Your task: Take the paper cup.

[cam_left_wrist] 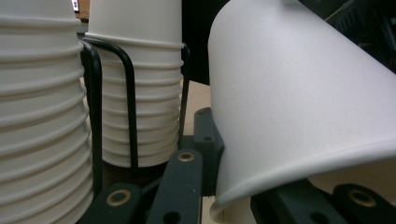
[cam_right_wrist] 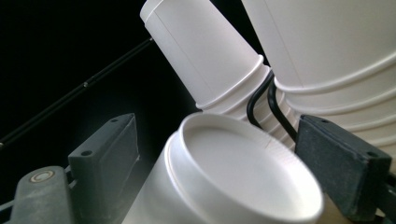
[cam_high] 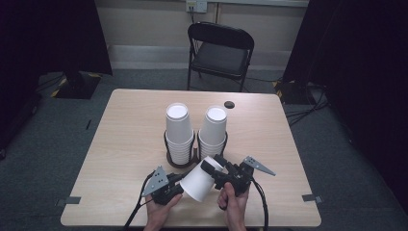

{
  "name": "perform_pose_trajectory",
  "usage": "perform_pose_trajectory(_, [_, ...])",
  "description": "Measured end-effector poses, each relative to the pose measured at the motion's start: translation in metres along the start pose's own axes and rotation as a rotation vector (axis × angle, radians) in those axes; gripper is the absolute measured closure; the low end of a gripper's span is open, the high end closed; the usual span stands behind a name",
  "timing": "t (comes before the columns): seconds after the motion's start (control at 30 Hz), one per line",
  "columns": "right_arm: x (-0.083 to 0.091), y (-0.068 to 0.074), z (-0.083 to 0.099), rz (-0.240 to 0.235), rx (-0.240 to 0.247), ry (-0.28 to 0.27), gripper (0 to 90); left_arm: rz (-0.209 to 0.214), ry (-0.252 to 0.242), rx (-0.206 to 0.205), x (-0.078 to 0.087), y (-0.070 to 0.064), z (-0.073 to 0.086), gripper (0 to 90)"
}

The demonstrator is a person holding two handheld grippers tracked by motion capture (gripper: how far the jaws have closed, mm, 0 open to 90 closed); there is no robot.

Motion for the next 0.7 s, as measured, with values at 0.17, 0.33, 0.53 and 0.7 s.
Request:
perform_pose_trajectory(0.17, [0.002,0.001,-0.003,-0.007,0.027,-0.001,13.5,0.0,0.027,-0.003,0.005,0.004,0.001,84.7])
perform_pose_trajectory(0.33, [0.007,0.001,-0.005,0.002,0.062,-0.005,13.5,-0.007,0.064,-0.011,0.009,0.009,0.001,84.7])
perform_pose_trajectory(0.53, [0.013,0.001,-0.006,0.019,0.107,-0.018,13.4,0.004,0.086,0.011,0.014,0.013,0.001,84.8])
perform_pose_trajectory(0.7, [0.019,0.002,-0.005,0.011,0.157,-0.016,12.6,0.015,0.11,0.017,0.018,0.018,-0.001,84.8])
Point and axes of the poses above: each handheld gripper's, and its own axes: x roughly backward along the jaws, z roughly out of its underside, y roughly to its left, the point moved 3 cm from there along -x, roughly forward along the jaws, and after that the axes turned 4 degrees about -x, right-handed, at the moved point
